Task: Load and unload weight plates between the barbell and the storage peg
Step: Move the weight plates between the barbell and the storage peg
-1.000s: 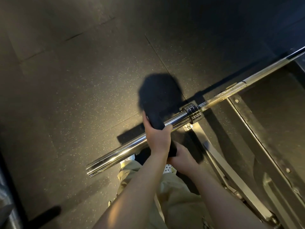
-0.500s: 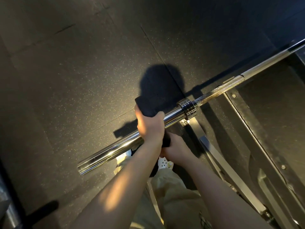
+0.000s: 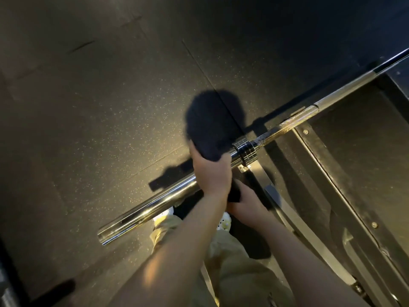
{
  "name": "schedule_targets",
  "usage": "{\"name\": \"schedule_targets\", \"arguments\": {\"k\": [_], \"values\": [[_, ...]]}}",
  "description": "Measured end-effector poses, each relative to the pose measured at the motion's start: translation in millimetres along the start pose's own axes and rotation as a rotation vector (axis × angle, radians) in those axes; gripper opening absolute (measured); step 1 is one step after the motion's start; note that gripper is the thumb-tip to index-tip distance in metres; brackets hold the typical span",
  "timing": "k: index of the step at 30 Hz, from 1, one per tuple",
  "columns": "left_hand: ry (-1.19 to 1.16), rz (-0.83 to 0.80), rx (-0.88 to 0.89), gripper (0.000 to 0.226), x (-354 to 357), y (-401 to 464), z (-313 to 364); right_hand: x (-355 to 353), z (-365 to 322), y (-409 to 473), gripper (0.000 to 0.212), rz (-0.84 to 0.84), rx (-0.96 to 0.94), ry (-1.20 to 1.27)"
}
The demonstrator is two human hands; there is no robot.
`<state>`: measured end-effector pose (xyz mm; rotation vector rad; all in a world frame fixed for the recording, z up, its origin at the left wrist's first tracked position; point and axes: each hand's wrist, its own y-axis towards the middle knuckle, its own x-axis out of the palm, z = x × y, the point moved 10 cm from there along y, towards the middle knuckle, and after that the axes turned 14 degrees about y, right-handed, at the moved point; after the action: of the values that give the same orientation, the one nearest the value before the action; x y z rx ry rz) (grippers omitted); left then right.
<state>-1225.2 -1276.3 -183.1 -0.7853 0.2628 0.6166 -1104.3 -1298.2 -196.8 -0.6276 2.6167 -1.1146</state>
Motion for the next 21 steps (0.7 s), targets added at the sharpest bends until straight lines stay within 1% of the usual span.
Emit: {"name": "schedule_targets", "arguments": {"k": [1,3,5,8,9,12,14,18,21], "values": [[0.005,0.000,0.045,0.090,5.4,-6.9,-0.7,-4.9,5.3,-0.3,0.042,0.007,0.017,0.007],[0.015,-0.008,0.081,0.092,12.5,-10.9,0.4,-12.8,7.1,1.4,0.047,0.026,0.026,-0.020],[0.018,-0.035,0.078,0.091,21.0,-3.4,6.3,-21.0,-2.4,5.3,0.044,0.046,-0.009,-0.071],[0.006,-0.078,0.021,0.086,31.8,12.0,23.2,-35.7,-29.3,12.6,0.025,0.074,-0.089,-0.135],[0.004,-0.096,-0.017,0.085,36.5,17.7,27.8,-41.2,-38.7,15.6,0.024,0.084,-0.104,-0.145],[-0.031,-0.146,-0.135,0.082,50.4,29.2,37.0,-54.2,-57.6,24.0,0.024,0.089,-0.112,-0.135],[-0.040,-0.150,-0.172,0.079,53.6,33.8,38.8,-55.9,-60.8,29.0,0.023,0.078,-0.095,-0.154],[-0.011,-0.138,-0.173,0.077,52.3,37.4,36.8,-51.9,-61.0,30.9,0.022,0.061,-0.105,-0.172],[-0.038,-0.119,-0.162,0.075,49.5,36.4,36.8,-53.3,-60.1,27.0,0.028,0.087,-0.137,-0.234]]}}
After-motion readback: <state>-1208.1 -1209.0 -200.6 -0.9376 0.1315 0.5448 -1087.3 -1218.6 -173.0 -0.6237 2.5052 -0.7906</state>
